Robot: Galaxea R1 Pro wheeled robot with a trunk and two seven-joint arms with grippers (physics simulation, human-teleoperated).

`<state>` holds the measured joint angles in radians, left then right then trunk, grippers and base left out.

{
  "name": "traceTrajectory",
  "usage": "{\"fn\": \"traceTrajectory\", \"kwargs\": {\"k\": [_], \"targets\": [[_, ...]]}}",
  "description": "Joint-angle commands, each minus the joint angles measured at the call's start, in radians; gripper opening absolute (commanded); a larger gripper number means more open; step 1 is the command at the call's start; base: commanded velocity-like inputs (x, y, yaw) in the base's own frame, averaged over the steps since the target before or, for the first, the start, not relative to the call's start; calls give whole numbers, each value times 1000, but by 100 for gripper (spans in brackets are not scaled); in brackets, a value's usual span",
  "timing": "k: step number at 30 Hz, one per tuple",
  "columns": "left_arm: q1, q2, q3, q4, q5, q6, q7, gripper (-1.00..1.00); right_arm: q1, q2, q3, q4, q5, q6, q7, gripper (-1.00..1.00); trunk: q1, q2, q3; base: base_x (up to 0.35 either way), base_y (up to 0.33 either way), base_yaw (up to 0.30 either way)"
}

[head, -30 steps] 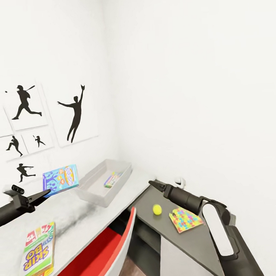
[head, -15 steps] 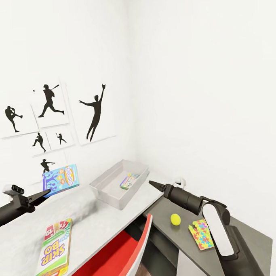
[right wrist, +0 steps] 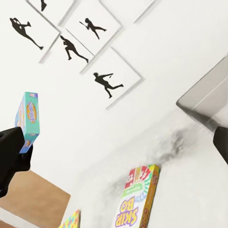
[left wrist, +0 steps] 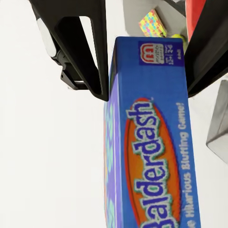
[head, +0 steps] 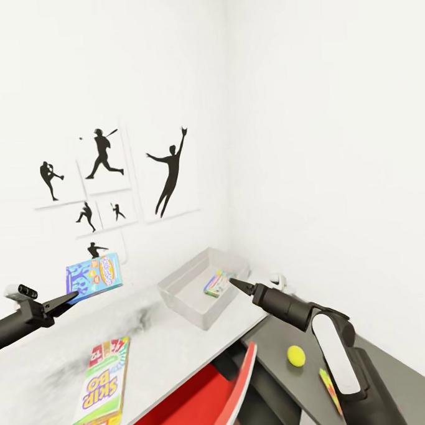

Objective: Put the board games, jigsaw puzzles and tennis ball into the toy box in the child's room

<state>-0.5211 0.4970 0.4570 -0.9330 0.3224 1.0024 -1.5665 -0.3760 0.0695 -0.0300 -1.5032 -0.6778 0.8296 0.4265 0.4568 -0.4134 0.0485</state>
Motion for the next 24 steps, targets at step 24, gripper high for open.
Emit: {"fn": "traceTrajectory", "kwargs": {"k": [24], "targets": [[0,0,0,0,1,-16,-4,-100,0,1,-4,0,1,6,5,100,1,-1,0,160,-16,104]]}}
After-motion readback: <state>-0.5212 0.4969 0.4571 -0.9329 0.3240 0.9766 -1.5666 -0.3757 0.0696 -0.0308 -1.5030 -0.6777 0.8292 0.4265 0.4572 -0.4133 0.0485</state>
